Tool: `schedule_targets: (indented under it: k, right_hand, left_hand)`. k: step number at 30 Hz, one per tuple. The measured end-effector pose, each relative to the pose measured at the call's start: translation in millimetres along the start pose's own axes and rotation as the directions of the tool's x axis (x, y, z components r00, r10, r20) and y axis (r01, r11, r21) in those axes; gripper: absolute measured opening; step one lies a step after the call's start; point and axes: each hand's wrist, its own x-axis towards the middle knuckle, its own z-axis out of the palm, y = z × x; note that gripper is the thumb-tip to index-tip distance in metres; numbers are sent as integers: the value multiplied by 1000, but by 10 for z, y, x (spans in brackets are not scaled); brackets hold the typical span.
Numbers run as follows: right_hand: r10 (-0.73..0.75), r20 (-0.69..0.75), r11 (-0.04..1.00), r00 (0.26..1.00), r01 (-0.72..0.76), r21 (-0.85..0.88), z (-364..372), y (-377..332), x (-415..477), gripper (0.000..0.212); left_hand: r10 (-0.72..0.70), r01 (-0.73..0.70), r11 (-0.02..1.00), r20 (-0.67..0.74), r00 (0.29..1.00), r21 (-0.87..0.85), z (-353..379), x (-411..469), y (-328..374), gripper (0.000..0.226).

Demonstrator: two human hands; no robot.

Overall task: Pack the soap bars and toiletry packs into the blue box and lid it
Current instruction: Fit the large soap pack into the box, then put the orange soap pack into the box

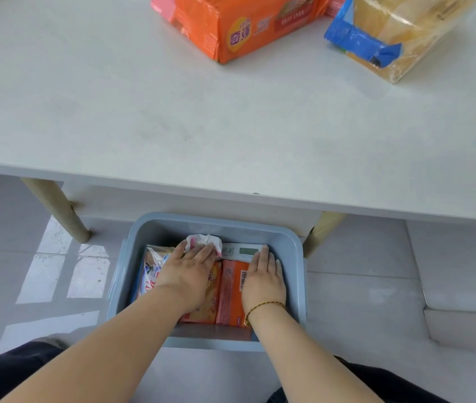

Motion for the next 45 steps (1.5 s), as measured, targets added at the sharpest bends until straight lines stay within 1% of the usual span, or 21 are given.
schedule_targets:
  k: [5,8,11,13,18,20,23,26,28,30,31,32,33,35,36,38,39,40,41,43,45]
  right_hand:
    - [53,118,998,992,-49,-39,-18,-22,81,61]
    - [46,106,999,993,-42,-34,-47,-17,80,61]
    - [-59,25,998,998,59,-10,-6,-53,15,62]
    - [-112,46,994,993,111,19,39,-72,-30,66]
    - [-143,178,989,974,146,-3,-180,-29,43,79]
    - [-163,223,987,961,157,45,-282,30,-4,80]
    - [-179,217,981,960,156,119,-461,125,-189,80]
    - [-203,124,970,971,182,163,-697,130,-428,76]
    - [-231,90,955,969,208,212,-862,88,-614,66]
    - [-274,21,937,962,262,232,-1069,39,-895,52]
    - [-304,-29,923,952,302,238,-1175,22,-1034,47]
    - [-333,-89,906,939,345,245,-1274,19,-1171,44]
    - [-354,-155,885,922,384,264,-1379,25,-1309,43]
    - [-360,-323,834,875,457,308,-1622,65,-1560,38]
    - [-353,-414,805,839,498,322,-1746,97,-1658,35]
    - [-313,-584,758,749,567,322,-1983,159,-1793,30]
    - [-272,-656,745,704,586,319,-2114,172,-1831,27]
    - [-234,-712,744,662,594,307,-2237,178,-1848,26]
    - [-211,-755,756,621,593,277,-2365,171,-1842,25]
    - [-227,-796,808,561,565,168,-2601,117,-1784,29]
    - [-308,-762,867,570,498,23,-2785,87,-1670,41]
  left_hand:
    - [-2,2,1000,20,1000,-16,-30,3,4,72]
    - [-6,6,1000,16,1000,5,-19,-5,25,72]
    - [-17,17,1000,9,1000,17,-1,3,35,74]
    - [-14,14,1000,8,1000,23,11,13,33,75]
    - [-14,13,1000,19,1000,16,-30,-17,41,70]
    - [-19,19,1000,10,1000,-1,-56,-70,40,66]
    - [-11,11,1000,3,1000,-8,-86,-256,16,62]
    - [-19,11,997,-101,995,-81,-148,-522,-5,61]
    - [-24,-5,991,-208,978,-137,-264,-704,0,57]
    - [-23,-57,979,-383,923,-196,-487,-930,39,52]
    - [-24,-93,970,-475,880,-223,-615,-1047,64,48]
    - [-5,-155,963,-592,806,-219,-746,-1169,97,43]
    - [28,-221,958,-706,708,-184,-877,-1304,137,37]
    - [84,-304,949,-853,514,-90,-1099,-1580,164,29]
    - [88,-327,943,-894,439,-68,-1187,-1686,149,31]
    - [52,-331,941,-935,350,-72,-1332,-1834,65,32]
    - [23,-292,954,-952,307,-71,-1395,-1884,-18,33]
    - [-15,-225,970,-951,307,-88,-1443,-1908,-106,35]
    - [-56,-156,981,-939,340,-115,-1470,-1910,-198,40]
    - [-178,-69,970,-879,442,-232,-1470,-1900,-354,61]
    - [-263,25,956,-812,520,-294,-1423,-1832,-434,94]
